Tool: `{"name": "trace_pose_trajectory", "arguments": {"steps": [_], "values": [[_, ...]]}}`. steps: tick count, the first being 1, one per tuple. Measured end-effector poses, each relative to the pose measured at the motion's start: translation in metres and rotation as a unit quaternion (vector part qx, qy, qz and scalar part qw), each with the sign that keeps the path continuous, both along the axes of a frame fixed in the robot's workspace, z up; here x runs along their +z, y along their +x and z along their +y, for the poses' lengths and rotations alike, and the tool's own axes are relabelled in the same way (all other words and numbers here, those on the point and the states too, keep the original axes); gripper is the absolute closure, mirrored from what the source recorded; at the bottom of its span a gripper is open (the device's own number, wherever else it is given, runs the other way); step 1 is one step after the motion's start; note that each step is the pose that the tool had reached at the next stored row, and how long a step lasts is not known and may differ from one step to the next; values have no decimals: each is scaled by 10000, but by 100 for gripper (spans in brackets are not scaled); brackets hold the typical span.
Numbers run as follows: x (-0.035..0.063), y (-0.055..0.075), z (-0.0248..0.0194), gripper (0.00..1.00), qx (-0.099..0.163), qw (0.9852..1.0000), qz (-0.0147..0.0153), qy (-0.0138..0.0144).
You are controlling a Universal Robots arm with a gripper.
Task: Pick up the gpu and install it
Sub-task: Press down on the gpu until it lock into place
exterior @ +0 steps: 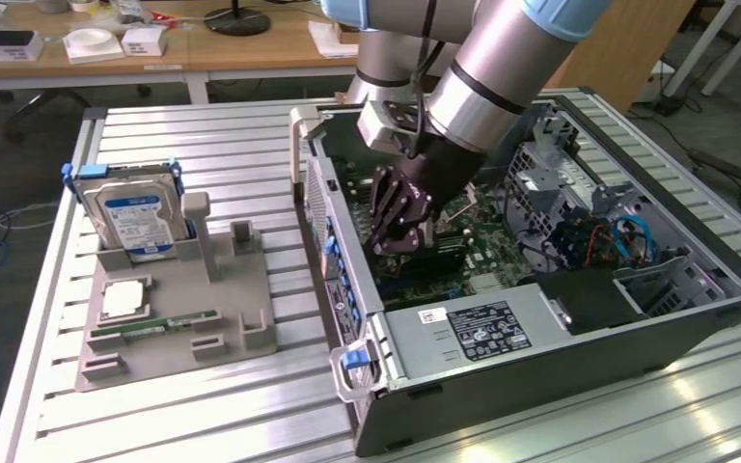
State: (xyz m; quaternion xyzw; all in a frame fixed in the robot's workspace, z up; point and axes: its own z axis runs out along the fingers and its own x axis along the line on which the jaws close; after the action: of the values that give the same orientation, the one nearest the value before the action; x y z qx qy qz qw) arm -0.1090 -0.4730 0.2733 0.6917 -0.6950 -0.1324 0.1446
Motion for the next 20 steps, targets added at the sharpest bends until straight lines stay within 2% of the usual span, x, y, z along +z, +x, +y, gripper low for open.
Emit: {"name": "trace_pose_trajectory", "arguments": {"steps": [17,20], "values": [[-15,-11,29,90,0,10000,0,0],[-20,49,29,90,0,10000,0,0]]}}
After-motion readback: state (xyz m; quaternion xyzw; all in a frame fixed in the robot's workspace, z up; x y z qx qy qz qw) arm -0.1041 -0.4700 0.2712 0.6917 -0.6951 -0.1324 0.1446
